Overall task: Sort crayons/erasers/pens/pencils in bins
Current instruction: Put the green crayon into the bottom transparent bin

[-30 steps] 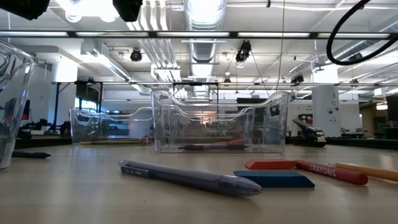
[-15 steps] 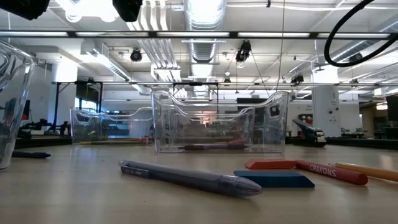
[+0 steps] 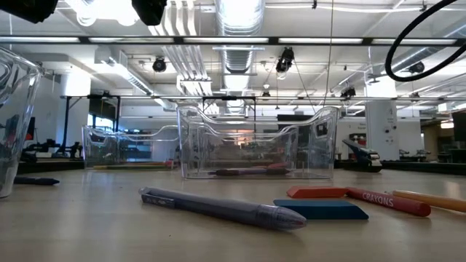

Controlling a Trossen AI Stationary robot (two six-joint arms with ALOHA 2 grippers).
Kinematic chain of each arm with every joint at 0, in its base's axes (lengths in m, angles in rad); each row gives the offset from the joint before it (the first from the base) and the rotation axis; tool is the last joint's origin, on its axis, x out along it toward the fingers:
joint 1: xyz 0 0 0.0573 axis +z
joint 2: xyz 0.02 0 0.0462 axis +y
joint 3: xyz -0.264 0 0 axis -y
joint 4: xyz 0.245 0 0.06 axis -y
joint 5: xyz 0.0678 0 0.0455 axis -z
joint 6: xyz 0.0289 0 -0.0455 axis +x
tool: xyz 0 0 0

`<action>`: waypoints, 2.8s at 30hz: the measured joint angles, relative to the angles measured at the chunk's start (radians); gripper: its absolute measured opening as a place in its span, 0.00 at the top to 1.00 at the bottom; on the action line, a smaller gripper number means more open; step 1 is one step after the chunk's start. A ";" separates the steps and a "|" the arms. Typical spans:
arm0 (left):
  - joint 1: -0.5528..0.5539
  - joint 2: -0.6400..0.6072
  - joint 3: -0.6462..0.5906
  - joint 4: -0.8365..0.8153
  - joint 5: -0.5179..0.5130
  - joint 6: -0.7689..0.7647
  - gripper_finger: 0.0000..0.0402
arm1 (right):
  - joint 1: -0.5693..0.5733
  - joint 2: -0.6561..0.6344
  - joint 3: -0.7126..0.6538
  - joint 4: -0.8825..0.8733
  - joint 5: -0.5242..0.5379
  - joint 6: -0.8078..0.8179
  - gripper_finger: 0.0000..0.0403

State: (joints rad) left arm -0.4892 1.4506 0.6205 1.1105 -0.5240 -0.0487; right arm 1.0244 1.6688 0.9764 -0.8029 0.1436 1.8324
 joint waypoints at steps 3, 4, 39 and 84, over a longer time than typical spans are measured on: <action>0.000 0.004 0.000 -0.002 0.000 0.000 0.35 | 0.005 -0.026 0.008 -0.063 0.013 0.014 0.96; -0.001 0.008 0.000 -0.002 0.001 0.000 0.35 | 0.005 -0.035 0.016 -0.098 0.031 0.016 0.96; 0.070 0.224 0.250 -0.196 0.308 -0.112 0.23 | -0.225 -0.176 0.262 0.495 0.776 -1.139 0.97; 0.091 0.287 0.391 -0.312 0.254 -0.128 0.97 | -0.256 -0.178 0.259 0.503 0.667 -1.170 0.46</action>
State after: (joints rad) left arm -0.3981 1.7377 1.0111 0.7985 -0.2699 -0.1768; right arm 0.7681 1.4911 1.2358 -0.3002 0.8109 0.6625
